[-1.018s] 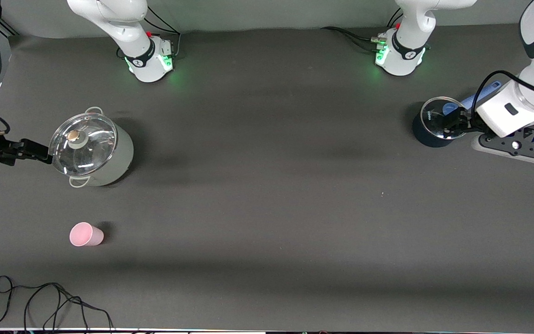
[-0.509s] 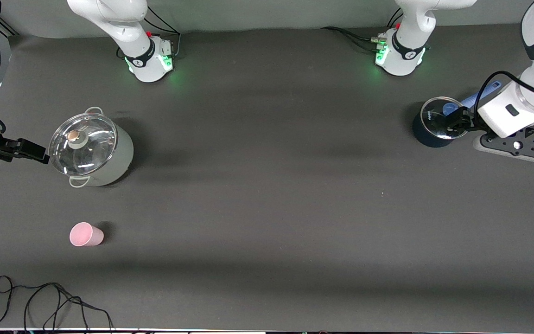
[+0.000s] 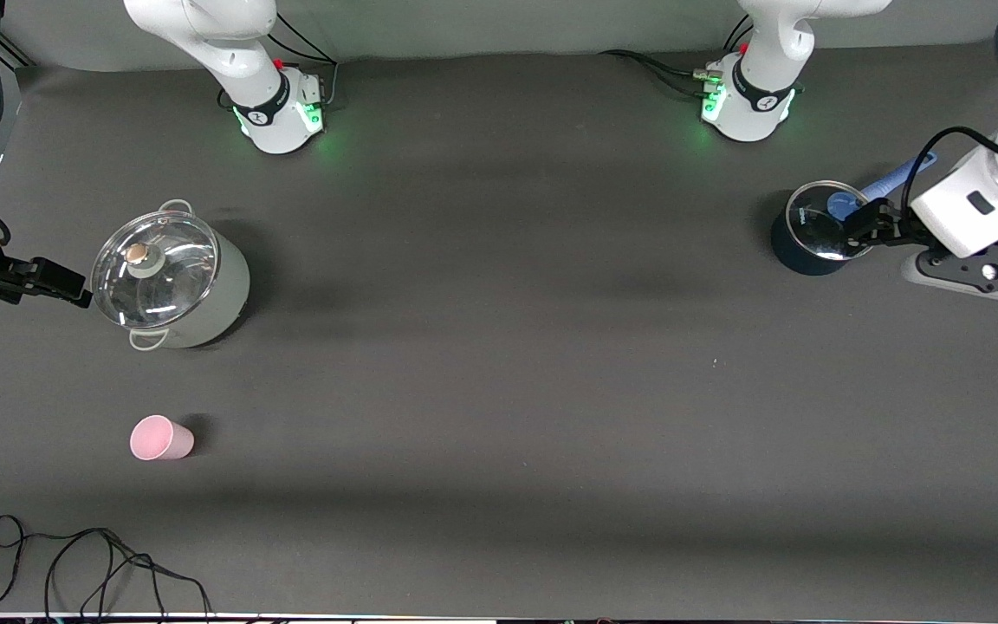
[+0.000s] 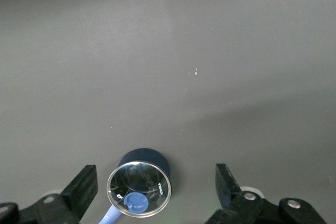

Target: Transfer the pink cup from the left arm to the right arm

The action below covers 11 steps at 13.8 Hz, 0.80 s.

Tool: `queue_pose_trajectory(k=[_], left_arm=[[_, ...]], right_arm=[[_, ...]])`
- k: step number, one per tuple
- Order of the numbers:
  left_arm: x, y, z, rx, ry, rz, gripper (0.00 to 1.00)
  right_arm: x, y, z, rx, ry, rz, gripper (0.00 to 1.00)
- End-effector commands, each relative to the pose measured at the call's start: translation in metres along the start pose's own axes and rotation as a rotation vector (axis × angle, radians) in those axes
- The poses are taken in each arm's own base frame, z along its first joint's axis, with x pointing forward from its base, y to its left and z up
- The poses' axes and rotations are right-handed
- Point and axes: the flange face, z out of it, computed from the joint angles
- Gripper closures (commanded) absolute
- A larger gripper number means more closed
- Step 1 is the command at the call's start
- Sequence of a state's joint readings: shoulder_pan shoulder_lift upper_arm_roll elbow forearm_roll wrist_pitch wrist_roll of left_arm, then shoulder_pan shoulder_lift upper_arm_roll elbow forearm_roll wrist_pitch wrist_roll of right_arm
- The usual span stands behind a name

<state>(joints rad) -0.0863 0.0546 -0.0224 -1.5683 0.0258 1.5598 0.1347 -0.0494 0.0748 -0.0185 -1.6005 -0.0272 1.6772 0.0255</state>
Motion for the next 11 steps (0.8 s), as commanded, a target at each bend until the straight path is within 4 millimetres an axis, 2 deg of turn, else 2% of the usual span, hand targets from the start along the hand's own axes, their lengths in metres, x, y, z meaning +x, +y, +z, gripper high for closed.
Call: queue_pose_trajectory(k=[1, 3, 6, 11], left_arm=[[0.001, -0.023, -0.015, -0.005, 0.008, -0.029, 0.0], [0.001, -0.027, -0.009, -0.008, -0.007, -0.031, 0.0], [-0.001, -0.022, -0.007, -0.008, -0.034, -0.032, 0.0], [0.0, -0.02, -0.005, -0.006, -0.037, -0.023, 0.0]], right_arm=[[-0.001, -0.008, -0.011, 0.014, 0.023, 0.01, 0.01], [-0.002, -0.004, -0.013, 0.01, 0.026, -0.016, 0.01], [-0.003, 0.002, -0.017, 0.01, 0.034, -0.036, 0.01], [-0.005, -0.006, -0.02, 0.012, 0.037, -0.019, 0.01]])
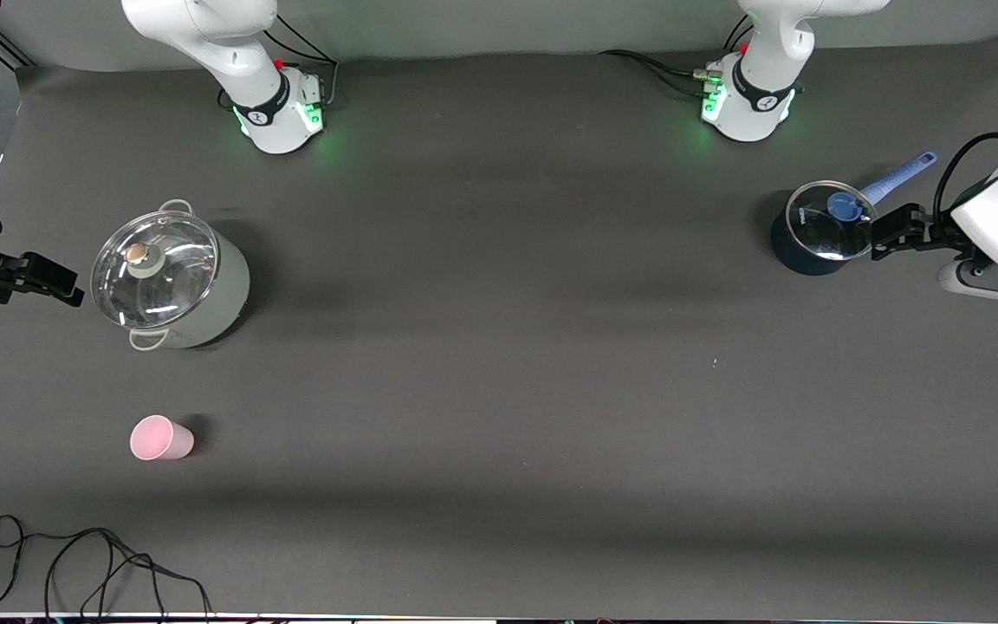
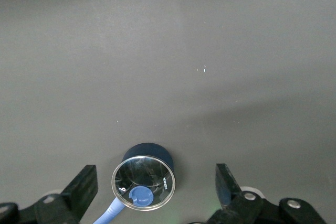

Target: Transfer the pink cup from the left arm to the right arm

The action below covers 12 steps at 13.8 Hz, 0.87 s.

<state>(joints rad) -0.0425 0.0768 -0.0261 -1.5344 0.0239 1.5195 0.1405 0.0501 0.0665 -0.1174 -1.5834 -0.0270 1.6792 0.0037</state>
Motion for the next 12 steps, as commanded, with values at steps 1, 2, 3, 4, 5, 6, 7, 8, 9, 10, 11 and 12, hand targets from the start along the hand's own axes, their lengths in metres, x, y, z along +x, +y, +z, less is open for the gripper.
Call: queue_pose_trajectory(k=[1, 2, 3, 4, 5, 6, 7, 8, 9, 10, 11, 12], left_arm=[[0.0, 0.001, -0.005, 0.004, -0.009, 0.008, 0.0], [0.0, -0.001, -0.005, 0.002, -0.007, 0.005, 0.0], [0.0, -0.001, -0.005, 0.004, -0.009, 0.005, 0.0], [0.0, -0.002, -0.004, 0.003, -0.012, 0.002, 0.0], [0.0, -0.003, -0.005, 0.003, -0.009, 0.0, 0.0], [0.0, -0.003, -0.005, 0.005, -0.009, -0.001, 0.0], [0.0, -0.003, -0.005, 0.006, -0.009, 0.0, 0.0], [0.0, -0.003, -0.005, 0.006, -0.009, 0.0, 0.0], [0.0, -0.003, -0.005, 0.006, -0.011, -0.001, 0.0], [0.0, -0.003, -0.005, 0.006, -0.011, -0.001, 0.0], [0.0, -0.003, -0.005, 0.006, -0.011, -0.001, 0.0], [-0.001, -0.004, -0.005, 0.006, -0.011, -0.001, 0.0]], right_arm=[[-0.004, -0.006, -0.006, 0.018, 0.009, 0.008, 0.0], [-0.004, -0.005, -0.006, 0.016, 0.008, 0.009, 0.01], [-0.004, -0.006, -0.006, 0.018, 0.009, 0.008, 0.0], [-0.004, -0.005, -0.006, 0.018, 0.008, 0.008, 0.0], [-0.004, -0.005, -0.006, 0.018, 0.008, -0.001, 0.0], [-0.004, -0.005, -0.006, 0.018, 0.005, -0.001, 0.0], [-0.005, -0.006, -0.006, 0.018, 0.003, 0.008, 0.0], [-0.006, -0.006, -0.005, 0.019, -0.012, 0.009, 0.0], [-0.009, -0.007, -0.002, 0.022, -0.041, 0.009, 0.0], [-0.012, -0.007, -0.002, 0.046, -0.062, 0.015, 0.0], [-0.017, -0.007, -0.001, 0.062, -0.096, 0.02, 0.0], [-0.019, -0.007, -0.005, 0.063, -0.107, 0.017, 0.0]])
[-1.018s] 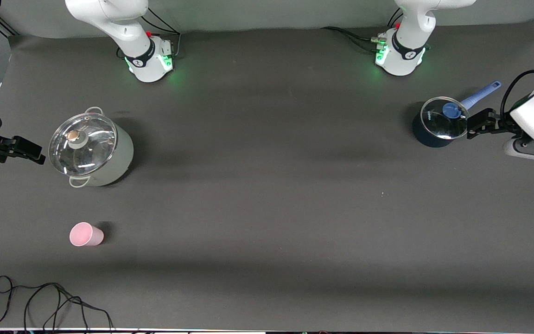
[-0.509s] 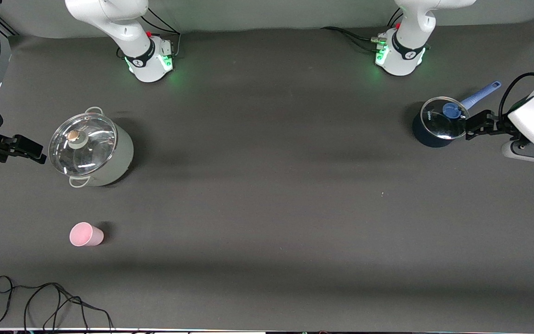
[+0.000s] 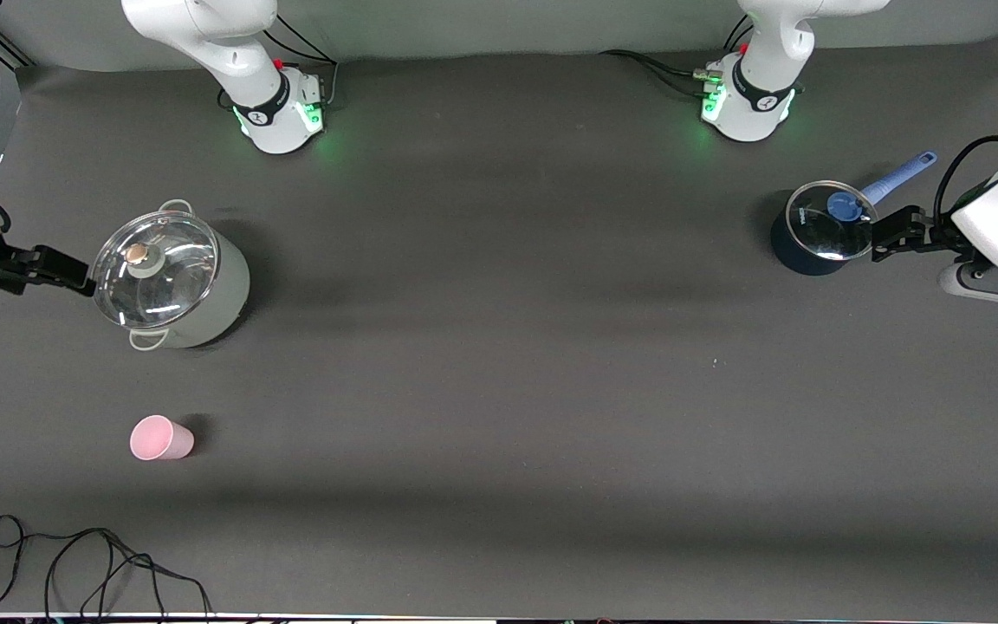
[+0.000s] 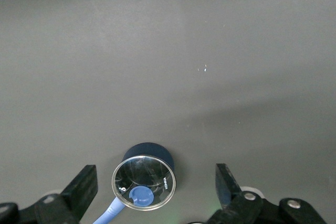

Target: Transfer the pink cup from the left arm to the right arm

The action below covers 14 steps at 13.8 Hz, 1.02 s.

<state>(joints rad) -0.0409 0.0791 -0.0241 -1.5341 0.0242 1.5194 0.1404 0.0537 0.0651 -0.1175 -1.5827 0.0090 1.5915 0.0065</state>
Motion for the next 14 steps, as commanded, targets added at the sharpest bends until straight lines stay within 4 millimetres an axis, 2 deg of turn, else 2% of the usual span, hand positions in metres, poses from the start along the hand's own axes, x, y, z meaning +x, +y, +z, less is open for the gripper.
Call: queue_pose_trajectory(k=[1, 6, 8, 9, 10, 14], left_arm=[[-0.0012, -0.0022, -0.006, 0.006, -0.01, 0.004, 0.0], [-0.0012, -0.0022, -0.006, 0.006, -0.01, 0.004, 0.0], [-0.0012, -0.0022, -0.006, 0.006, -0.01, 0.004, 0.0], [-0.0012, -0.0022, -0.006, 0.006, -0.01, 0.002, 0.0], [-0.0012, -0.0022, -0.006, 0.006, -0.01, 0.004, 0.0], [-0.0012, -0.0022, -0.006, 0.006, -0.01, 0.004, 0.0]], right_arm=[[-0.0105, -0.0021, -0.0128, 0.028, -0.021, 0.015, 0.0], [-0.0106, -0.0001, -0.0134, 0.025, -0.021, -0.002, 0.02], [-0.0106, 0.0008, -0.0133, 0.018, -0.02, -0.048, 0.12], [-0.0106, 0.001, -0.0133, 0.017, -0.02, -0.092, 0.14], [-0.0102, 0.0009, -0.0125, 0.017, -0.021, -0.103, 0.02], [-0.0101, 0.0035, -0.0132, 0.017, -0.02, -0.106, 0.0]])
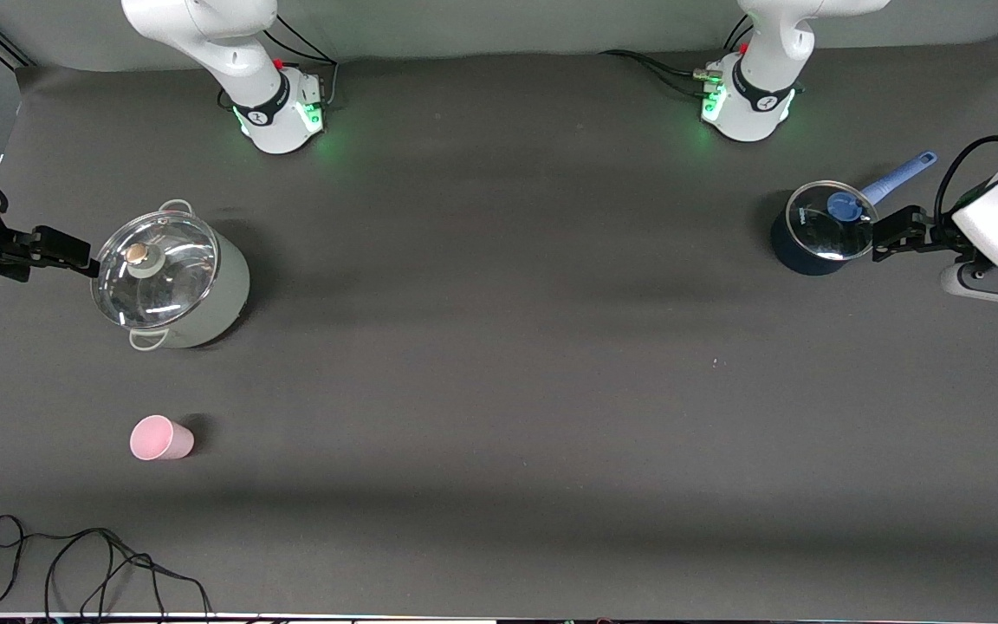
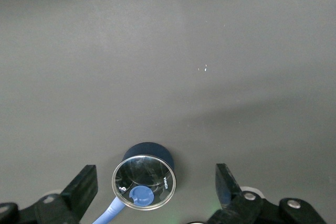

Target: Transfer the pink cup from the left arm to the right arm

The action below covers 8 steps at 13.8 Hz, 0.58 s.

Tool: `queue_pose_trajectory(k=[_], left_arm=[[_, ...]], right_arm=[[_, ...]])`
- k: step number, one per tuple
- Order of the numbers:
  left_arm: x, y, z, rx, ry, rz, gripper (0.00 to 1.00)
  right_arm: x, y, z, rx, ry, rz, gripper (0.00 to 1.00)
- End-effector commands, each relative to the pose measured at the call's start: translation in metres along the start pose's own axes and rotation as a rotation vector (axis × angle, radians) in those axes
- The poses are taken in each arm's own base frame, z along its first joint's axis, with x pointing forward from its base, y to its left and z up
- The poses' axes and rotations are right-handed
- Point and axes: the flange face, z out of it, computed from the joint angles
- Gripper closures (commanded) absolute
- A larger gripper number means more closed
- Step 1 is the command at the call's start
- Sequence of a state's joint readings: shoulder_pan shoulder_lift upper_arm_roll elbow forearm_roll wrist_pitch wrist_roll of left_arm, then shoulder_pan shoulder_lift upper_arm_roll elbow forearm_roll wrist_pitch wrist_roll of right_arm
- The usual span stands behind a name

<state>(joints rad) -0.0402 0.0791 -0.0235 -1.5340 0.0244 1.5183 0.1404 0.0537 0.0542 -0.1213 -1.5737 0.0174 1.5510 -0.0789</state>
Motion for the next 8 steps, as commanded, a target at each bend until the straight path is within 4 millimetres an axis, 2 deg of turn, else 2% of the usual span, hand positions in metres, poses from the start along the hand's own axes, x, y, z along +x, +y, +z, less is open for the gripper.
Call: queue_pose_trajectory(k=[1, 8], left_arm=[[-0.0008, -0.0015, -0.0062, 0.006, -0.007, 0.005, 0.0], [-0.0008, -0.0015, -0.0062, 0.006, -0.007, 0.005, 0.0]], right_arm=[[-0.0031, 0.0009, -0.0064, 0.004, 0.001, -0.026, 0.0], [-0.0025, 0.0, -0.0092, 0.004, 0.007, -0.026, 0.0]])
